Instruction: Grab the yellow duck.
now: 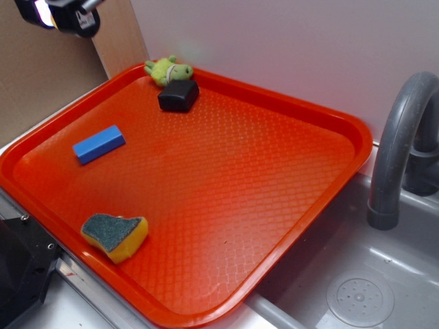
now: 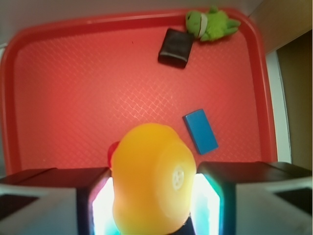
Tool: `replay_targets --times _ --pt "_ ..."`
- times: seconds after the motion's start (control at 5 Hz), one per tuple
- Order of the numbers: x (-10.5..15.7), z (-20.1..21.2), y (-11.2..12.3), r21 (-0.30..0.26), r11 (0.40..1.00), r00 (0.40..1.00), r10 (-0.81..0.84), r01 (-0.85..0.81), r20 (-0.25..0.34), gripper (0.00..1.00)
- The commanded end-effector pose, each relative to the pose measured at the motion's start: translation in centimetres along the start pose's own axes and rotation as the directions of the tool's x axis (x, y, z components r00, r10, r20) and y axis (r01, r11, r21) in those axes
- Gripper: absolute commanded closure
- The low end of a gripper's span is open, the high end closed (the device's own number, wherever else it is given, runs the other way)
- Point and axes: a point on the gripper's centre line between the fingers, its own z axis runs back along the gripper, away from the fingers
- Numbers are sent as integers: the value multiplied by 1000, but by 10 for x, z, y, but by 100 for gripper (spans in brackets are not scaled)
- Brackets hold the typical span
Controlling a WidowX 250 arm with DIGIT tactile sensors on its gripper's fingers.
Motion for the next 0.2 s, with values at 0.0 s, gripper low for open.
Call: replay_targets --times 0.0 --pt "-5 14 9 -15 999 997 -31 32 65 100"
